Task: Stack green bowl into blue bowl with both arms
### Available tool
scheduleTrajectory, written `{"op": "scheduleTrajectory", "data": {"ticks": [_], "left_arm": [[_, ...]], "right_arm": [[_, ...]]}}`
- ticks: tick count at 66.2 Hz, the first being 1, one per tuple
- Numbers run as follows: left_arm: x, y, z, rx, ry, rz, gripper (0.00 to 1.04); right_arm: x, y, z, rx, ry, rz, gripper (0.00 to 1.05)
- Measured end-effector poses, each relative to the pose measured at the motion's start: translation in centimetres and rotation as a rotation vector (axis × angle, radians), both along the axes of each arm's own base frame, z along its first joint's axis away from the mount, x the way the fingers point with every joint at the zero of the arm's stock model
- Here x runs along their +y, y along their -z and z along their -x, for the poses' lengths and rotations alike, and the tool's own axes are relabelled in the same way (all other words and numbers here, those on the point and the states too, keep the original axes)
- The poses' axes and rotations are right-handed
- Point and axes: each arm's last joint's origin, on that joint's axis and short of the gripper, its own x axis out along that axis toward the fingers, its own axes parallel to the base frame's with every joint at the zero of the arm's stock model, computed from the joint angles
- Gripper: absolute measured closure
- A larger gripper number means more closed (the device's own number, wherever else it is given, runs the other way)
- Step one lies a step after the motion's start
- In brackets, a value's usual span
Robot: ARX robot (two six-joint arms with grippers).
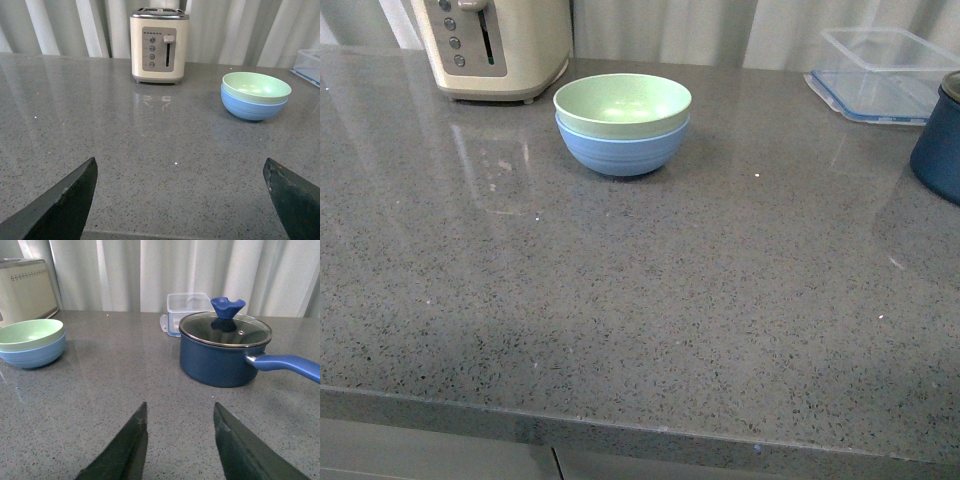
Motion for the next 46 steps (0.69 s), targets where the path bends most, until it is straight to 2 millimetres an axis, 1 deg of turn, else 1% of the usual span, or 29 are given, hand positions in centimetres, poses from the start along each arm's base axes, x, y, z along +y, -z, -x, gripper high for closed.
{"op": "scheduleTrajectory", "data": {"ticks": [11, 13, 17, 20, 21, 24, 46], "left_arm": [[0.0, 0.0, 0.0, 0.0, 0.0, 0.0, 0.07], [0.0, 0.0, 0.0, 0.0, 0.0, 0.0, 0.07], [0.0, 0.0, 0.0, 0.0, 0.0, 0.0, 0.07], [0.0, 0.0, 0.0, 0.0, 0.0, 0.0, 0.07], [0.0, 0.0, 0.0, 0.0, 0.0, 0.0, 0.07], [0.0, 0.0, 0.0, 0.0, 0.0, 0.0, 0.07], [0.0, 0.0, 0.0, 0.0, 0.0, 0.0, 0.07]], "right_arm": [[0.0, 0.0, 0.0, 0.0, 0.0, 0.0, 0.32], [0.0, 0.0, 0.0, 0.0, 0.0, 0.0, 0.25], [0.0, 0.0, 0.0, 0.0, 0.0, 0.0, 0.15], [0.0, 0.0, 0.0, 0.0, 0.0, 0.0, 0.08], [0.0, 0.0, 0.0, 0.0, 0.0, -0.001, 0.08], [0.0, 0.0, 0.0, 0.0, 0.0, 0.0, 0.11], [0.0, 0.0, 0.0, 0.0, 0.0, 0.0, 0.1]]}}
